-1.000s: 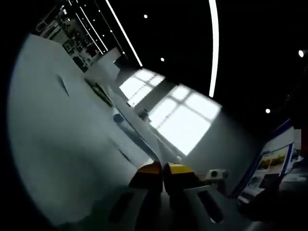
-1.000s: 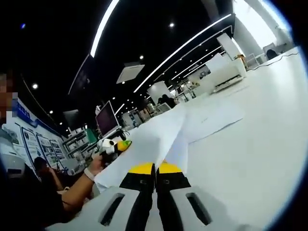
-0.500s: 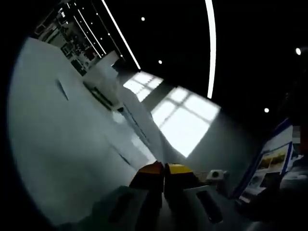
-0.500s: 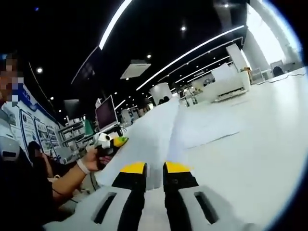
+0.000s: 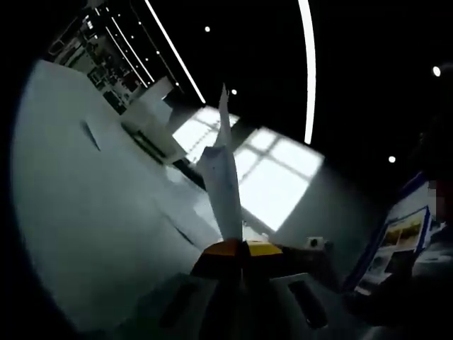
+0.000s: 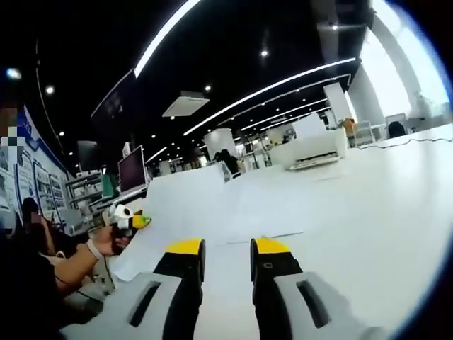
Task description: Organize the stack of printing papers by aligning and flattening the scattered papers on the table
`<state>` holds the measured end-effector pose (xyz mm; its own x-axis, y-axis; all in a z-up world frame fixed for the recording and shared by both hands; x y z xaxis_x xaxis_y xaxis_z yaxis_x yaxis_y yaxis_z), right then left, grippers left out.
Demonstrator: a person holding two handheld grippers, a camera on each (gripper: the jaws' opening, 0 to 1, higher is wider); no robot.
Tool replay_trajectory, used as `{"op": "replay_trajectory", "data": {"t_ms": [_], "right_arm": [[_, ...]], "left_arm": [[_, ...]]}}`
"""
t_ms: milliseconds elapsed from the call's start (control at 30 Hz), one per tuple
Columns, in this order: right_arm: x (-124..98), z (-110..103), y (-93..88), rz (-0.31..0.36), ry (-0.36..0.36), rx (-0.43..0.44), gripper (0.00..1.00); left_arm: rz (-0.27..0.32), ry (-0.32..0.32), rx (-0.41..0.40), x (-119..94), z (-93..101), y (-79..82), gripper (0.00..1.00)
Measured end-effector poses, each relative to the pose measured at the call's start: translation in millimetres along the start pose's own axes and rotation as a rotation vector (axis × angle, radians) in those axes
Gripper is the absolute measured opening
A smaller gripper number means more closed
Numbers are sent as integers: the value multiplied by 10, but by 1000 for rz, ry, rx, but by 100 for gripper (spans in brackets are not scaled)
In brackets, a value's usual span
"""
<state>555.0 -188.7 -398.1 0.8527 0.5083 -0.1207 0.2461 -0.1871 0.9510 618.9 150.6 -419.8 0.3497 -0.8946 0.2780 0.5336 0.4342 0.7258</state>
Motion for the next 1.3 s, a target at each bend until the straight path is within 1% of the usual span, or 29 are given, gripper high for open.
{"op": "replay_trajectory", "data": {"t_ms": [67, 200, 400, 467, 600, 700, 800, 933, 1000, 1067, 1300], "right_arm": [[76, 124, 32, -7, -17, -2, 24], [180, 305, 61, -16, -43, 3, 25], [385, 582, -28, -56, -81, -8, 27], [457, 673, -49, -65, -95, -20, 27], [588, 809, -76, -73, -109, -14, 27], [665, 882, -108, -69, -112, -5, 26], [725, 912, -133, -76, -108, 3, 26], [824, 962, -111, -86, -111, -10, 26], [895, 1009, -125, -109, -117, -21, 26], [957, 1033, -117, -114, -119, -35, 26], [1049, 1057, -131, -135, -117, -55, 26]], "left_arm": [[0, -3, -2, -1, -1, 3, 6], [-1, -4, 1, -3, -3, 7, 6], [-1, -8, 4, 1, 22, -4, 6], [-1, -10, 5, 3, 30, -6, 6], [-2, -14, 12, -2, 11, 12, 6], [-3, -16, 13, 1, 17, 9, 6], [-3, -17, 15, 5, 20, 8, 6], [-3, -19, 16, 14, 35, -2, 6], [-3, -19, 17, 19, 43, -7, 6], [-3, -19, 18, 20, 40, -7, 6], [-2, -18, 15, 21, 31, -4, 6]]}}
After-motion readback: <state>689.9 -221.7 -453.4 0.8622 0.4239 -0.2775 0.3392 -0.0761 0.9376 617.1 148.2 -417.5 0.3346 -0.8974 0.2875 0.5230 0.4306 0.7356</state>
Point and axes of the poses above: the point that each gripper's makers call its tool centre point, and the gripper's own axes: x roughly forward along the fingers, z roughly to its right, y roughly out of its top, the point moved 6 cm from there along -x, roughly backward along the fingers, and after that the axes turned 5 degrees about -y, right-handed, at the moved point
